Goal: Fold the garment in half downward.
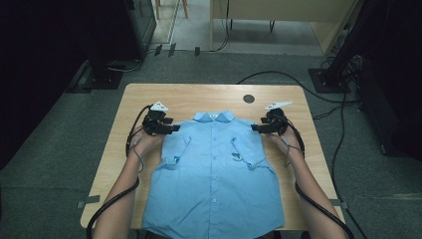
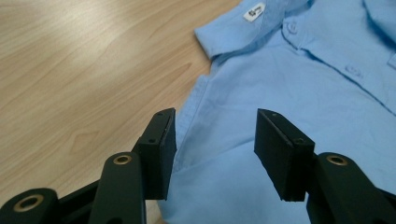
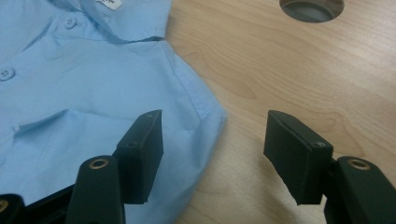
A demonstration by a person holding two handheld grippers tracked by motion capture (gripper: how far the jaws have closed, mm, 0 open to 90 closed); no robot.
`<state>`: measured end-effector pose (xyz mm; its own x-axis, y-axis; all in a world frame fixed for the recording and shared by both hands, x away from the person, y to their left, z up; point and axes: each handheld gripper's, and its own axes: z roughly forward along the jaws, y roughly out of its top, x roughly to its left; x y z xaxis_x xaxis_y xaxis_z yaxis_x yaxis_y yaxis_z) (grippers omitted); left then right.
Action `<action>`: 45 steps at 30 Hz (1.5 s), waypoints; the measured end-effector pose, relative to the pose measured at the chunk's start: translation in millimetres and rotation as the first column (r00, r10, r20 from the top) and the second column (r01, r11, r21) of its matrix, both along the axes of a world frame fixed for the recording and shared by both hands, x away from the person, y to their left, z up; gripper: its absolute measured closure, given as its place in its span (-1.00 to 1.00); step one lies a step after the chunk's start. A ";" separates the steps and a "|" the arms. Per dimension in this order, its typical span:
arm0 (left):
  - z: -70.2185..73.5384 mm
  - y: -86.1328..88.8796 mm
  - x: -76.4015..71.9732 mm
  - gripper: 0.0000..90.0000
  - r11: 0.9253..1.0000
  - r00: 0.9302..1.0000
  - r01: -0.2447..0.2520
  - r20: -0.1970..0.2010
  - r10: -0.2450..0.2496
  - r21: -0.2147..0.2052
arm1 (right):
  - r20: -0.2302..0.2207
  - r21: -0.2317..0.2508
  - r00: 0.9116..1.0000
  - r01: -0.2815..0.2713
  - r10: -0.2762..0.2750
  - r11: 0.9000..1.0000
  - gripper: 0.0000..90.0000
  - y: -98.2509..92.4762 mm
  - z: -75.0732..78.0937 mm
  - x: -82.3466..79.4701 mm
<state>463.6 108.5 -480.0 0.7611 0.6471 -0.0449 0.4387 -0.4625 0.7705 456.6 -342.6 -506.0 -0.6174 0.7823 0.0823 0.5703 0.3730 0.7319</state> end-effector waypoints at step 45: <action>-24.9 -40.1 26.8 -0.03 0.993 0.997 0.071 -0.048 -0.067 0.098 | 0.030 -0.056 0.987 -0.157 0.159 0.986 0.26 45.8 -0.9 34.5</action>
